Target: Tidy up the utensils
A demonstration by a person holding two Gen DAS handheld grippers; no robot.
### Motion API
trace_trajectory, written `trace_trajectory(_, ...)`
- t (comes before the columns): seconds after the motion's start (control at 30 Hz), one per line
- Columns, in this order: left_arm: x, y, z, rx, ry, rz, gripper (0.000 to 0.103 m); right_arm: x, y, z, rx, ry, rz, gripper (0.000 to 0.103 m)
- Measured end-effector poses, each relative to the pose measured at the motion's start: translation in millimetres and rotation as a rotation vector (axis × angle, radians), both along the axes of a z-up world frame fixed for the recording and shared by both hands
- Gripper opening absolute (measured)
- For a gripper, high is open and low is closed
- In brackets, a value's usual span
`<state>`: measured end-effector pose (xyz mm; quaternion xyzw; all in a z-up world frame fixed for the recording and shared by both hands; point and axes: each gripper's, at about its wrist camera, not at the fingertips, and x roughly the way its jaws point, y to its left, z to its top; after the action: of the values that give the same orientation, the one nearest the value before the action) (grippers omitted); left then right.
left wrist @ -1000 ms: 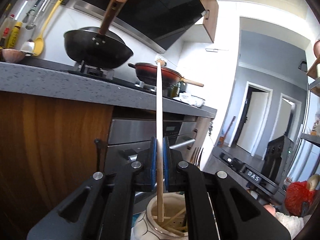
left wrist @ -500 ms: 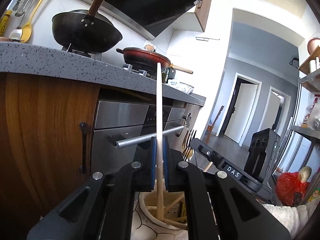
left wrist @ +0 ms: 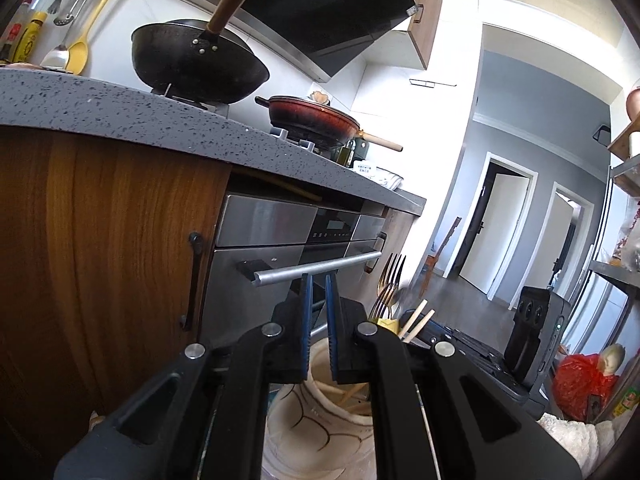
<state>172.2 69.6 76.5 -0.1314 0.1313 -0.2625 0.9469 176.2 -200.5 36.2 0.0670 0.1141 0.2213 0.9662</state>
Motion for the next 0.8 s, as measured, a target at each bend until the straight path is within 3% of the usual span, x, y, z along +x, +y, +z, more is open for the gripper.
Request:
trace_trajectory(0.03,-3.7,1.6,-0.4,0.003,0.001,0.010,0.007,-2.2,-0.8,-0.7,0.003,0.006,0.006,0.029)
trace_trajectory(0.4,-65.0,10.8,-19.0,0.048,0.039,0.100,0.011,-70.6,-13.1,-11.1,-0.047,0.023,-0.001,0.029)
trace_trajectory(0.5,-87.7,1.1,-31.8,0.093,0.046,0.135,0.026,-87.2,-11.5,-14.7,-0.081,0.020,-0.006,0.032)
trace_trajectory(0.57,-101.0,-9.7,-40.6,0.125,0.052,0.154,0.032,-96.6,-11.5,-16.3,-0.094,0.010,-0.011,0.042)
trace_trajectory(0.63,-112.4,-22.8,-47.4,0.175,0.054,0.184,0.046,-105.6,-12.9,-18.4,-0.103,0.000,-0.022,0.048)
trace_trajectory(0.7,-123.0,-33.5,-50.9,0.218,0.038,0.219,0.068,-109.9,-14.8,-20.8,-0.114,-0.001,-0.043,0.060)
trace_trajectory(0.73,-128.5,-38.0,-52.0,0.232,0.026,0.237,0.072,-110.6,-16.6,-21.6,-0.113,0.000,-0.049,0.068)
trace_trajectory(0.8,-138.6,-45.6,-54.0,0.248,-0.001,0.269,0.087,-111.5,-20.9,-23.4,-0.105,0.006,-0.060,0.075)
